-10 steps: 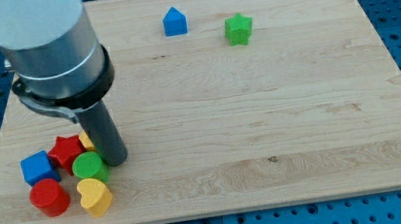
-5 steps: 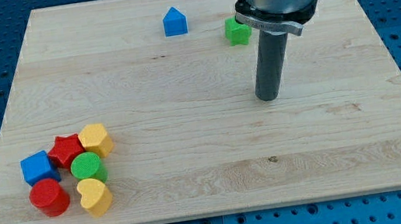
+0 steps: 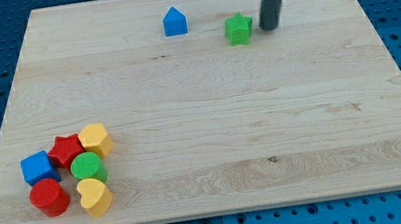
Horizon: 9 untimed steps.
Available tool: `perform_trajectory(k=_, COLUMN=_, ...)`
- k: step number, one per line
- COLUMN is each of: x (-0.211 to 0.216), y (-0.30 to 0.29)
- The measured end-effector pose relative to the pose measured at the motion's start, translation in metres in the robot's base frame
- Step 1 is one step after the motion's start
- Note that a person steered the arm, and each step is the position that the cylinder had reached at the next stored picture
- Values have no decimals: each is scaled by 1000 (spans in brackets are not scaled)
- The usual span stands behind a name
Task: Slide the green star to the bottom right side of the yellow hexagon
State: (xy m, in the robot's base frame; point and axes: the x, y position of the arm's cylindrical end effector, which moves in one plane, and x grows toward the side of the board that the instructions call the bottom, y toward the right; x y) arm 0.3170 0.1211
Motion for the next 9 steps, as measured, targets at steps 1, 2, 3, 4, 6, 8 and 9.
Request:
perform_trajectory(k=1, x=-1, y=-5)
perform_trajectory(k=2, x=-1, y=-31)
perform_trajectory(k=3, x=0, y=-64)
perform_trajectory(k=4, x=16, y=-71)
perform_trajectory(k=6, x=68, y=-71)
perform_trajectory(k=8, x=96, y=-73)
perform_trajectory(k=9, x=106, y=-78)
